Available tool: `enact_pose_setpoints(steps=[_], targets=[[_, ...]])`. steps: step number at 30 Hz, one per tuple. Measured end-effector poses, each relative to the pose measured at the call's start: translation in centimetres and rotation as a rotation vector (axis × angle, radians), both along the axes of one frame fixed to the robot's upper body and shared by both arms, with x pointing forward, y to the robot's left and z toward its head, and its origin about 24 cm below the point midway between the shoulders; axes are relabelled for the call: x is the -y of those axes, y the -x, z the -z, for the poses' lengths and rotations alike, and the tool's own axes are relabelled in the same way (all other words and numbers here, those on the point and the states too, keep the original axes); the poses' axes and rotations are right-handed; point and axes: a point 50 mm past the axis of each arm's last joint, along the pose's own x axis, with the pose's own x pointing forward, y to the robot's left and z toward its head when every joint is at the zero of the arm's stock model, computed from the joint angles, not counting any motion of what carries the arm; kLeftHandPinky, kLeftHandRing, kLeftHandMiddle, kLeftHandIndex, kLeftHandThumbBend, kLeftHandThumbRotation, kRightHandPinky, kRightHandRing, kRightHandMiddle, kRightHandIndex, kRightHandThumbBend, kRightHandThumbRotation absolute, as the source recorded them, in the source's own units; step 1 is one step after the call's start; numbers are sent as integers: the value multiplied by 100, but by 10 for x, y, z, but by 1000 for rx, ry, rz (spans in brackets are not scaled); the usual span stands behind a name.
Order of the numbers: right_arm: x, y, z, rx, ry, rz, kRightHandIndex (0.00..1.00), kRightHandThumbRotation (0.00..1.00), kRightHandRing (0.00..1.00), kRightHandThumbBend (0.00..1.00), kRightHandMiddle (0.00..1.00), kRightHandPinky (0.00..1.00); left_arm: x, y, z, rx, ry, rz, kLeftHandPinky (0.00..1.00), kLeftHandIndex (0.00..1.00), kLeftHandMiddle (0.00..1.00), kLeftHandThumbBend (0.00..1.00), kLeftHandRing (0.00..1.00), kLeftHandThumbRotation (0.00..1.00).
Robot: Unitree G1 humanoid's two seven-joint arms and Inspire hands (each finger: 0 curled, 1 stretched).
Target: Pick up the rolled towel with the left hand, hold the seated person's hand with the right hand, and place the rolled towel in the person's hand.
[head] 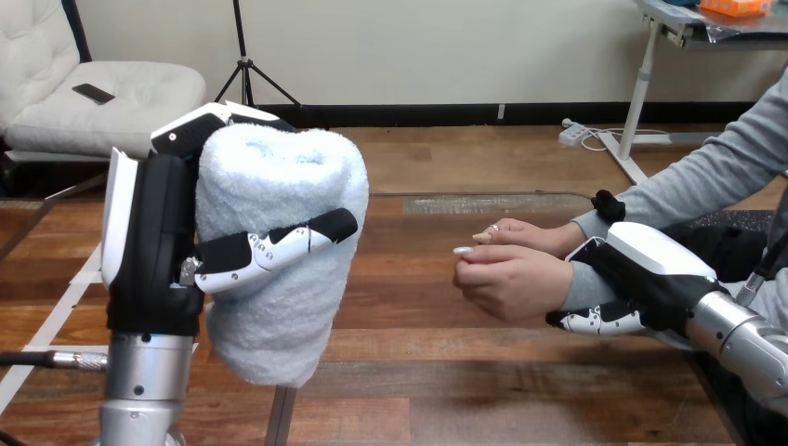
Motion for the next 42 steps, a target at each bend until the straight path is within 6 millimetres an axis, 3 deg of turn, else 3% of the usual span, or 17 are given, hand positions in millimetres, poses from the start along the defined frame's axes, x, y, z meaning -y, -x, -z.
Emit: enact_pose_setpoints(steps=[16, 42], targets=[[0, 0, 0, -3, -4, -4, 31, 34, 21, 42, 27, 17, 7, -9, 15, -54, 17, -18, 28, 40, 38, 68, 33, 0], [-3, 0, -3, -5, -24, -29, 24, 44, 18, 43, 24, 14, 19, -47, 35, -124, 20, 18, 27, 40, 36, 66, 31, 0]])
